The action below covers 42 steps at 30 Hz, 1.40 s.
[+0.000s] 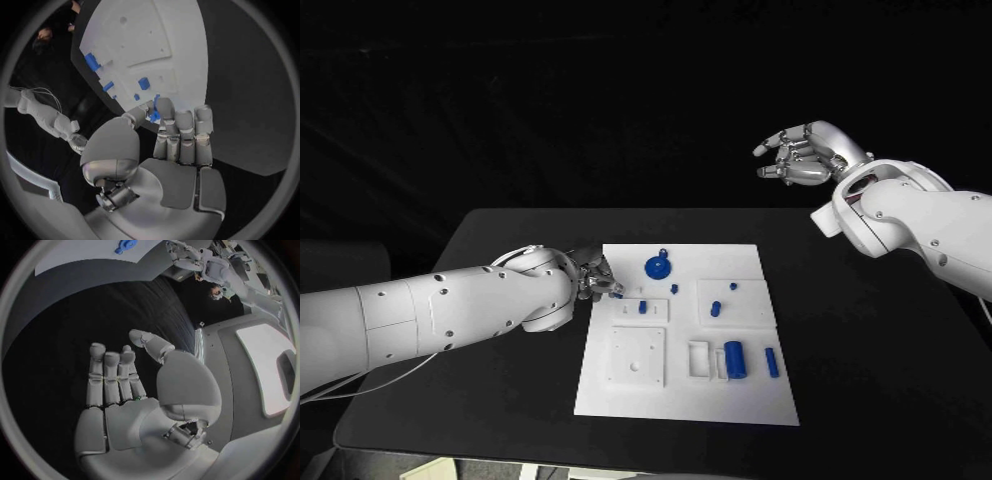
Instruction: Assemble the parts on the task board
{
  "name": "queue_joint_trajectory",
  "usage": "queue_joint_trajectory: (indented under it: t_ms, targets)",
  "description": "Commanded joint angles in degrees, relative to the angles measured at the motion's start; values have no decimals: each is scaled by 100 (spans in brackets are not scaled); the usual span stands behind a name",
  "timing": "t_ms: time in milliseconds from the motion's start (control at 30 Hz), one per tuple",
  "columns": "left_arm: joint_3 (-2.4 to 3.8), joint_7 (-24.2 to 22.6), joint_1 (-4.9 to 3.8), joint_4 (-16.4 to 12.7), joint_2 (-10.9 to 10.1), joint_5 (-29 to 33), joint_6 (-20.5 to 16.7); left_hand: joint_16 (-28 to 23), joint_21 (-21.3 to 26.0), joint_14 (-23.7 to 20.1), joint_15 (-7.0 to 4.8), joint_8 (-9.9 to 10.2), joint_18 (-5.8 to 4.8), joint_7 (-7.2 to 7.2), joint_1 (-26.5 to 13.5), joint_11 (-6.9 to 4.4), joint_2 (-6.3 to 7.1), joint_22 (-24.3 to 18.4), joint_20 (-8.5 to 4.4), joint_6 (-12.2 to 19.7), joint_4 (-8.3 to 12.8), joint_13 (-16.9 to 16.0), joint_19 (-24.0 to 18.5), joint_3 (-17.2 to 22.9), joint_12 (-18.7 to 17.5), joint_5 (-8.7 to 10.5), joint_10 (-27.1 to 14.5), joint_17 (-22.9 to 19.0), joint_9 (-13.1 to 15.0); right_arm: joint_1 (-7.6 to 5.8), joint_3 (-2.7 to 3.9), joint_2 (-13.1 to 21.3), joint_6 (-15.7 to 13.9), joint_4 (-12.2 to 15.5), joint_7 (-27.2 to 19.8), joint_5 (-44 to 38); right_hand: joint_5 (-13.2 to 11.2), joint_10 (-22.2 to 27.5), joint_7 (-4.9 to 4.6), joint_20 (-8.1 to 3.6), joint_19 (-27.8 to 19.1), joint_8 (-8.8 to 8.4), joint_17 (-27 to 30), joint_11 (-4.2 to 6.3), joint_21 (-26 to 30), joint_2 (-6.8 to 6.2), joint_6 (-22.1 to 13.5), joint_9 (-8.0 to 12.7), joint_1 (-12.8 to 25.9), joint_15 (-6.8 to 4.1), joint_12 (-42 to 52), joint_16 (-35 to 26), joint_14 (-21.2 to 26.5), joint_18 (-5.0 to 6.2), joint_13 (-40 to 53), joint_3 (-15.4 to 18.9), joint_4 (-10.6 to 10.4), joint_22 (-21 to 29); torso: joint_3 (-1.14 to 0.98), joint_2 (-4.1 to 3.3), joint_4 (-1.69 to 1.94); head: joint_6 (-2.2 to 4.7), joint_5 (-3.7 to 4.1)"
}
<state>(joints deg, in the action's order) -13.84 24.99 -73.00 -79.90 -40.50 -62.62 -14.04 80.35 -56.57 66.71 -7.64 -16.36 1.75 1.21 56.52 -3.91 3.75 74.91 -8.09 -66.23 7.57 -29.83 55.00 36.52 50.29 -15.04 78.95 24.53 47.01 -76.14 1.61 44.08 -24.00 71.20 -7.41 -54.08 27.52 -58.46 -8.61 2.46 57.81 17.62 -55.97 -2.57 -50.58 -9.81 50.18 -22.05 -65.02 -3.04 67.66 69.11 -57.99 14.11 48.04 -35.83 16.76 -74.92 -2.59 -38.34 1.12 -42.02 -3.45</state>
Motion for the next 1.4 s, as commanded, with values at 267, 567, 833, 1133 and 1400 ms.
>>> queue_joint_trajectory:
  t_ms: [267, 567, 833, 1133, 1400]
  targets:
    - [7, 32, 71, 65, 143, 103, -75, 75, -50, 424, -406, -27, -2, -104, -118, -227, -20, 89, -762, -182, 422, -35, 69, 321, 73, -722, 217, 35, 435, -3, 3, -16, 31, 66, -16, 127, 71, 32, -29, 9, -29, -30, 17, 10, 30, 3, 5, 6, 24, -20, -40, -40, 35, 89, -23, -32, -11, -75, 0, 1, -5, -51, -14]
    - [7, 54, 127, 100, 199, 144, 40, 93, -59, 426, -413, -27, 1, -112, -174, -235, -42, 92, -761, -215, 477, -49, 74, 324, 104, -801, 212, 50, 445, -3, 3, -16, 42, 82, -11, 127, 146, 23, -28, 14, -25, -27, 26, 10, 36, 7, 7, 5, 20, -20, -45, -44, 28, 89, -34, -32, -12, -75, -5, 2, -4, -88, -12]
    - [7, 72, 169, 141, 239, 143, 127, 98, -61, 425, -415, -28, 1, -115, -193, -237, -46, 93, -761, -225, 494, -53, 74, 323, 113, -826, 211, 54, 448, -3, 3, -27, 55, 75, -9, 126, 159, 22, -28, 15, -24, -27, 27, 10, 37, 9, 7, 5, 19, -20, -46, -44, 27, 89, -36, -33, -12, -75, -5, 3, -3, -101, -27]
    - [8, 41, 255, 177, 259, 109, 40, 123, -75, 433, -423, -31, 6, -124, -234, -247, -56, 96, -763, -249, 541, -69, 84, 324, 148, -894, 216, 70, 458, -3, 3, -31, 74, 86, -7, 127, 181, 19, -29, 17, -21, -27, 30, 10, 39, 18, 6, 5, 22, -20, -47, -44, 25, 89, -39, -35, -16, -75, -2, -1, 2, -135, -21]
    - [8, 9, 308, 212, 269, 3, -28, 124, -76, 432, -424, -29, 6, -124, -241, -246, -56, 96, -763, -250, 544, -70, 87, 326, 151, -901, 213, 72, 459, -3, 3, -29, 81, 86, -11, 139, 186, 18, -29, 19, -20, -26, 31, 9, 40, 20, 7, 5, 29, -20, -47, -44, 24, 89, -41, -33, -17, -75, -1, 5, 3, -137, -20]
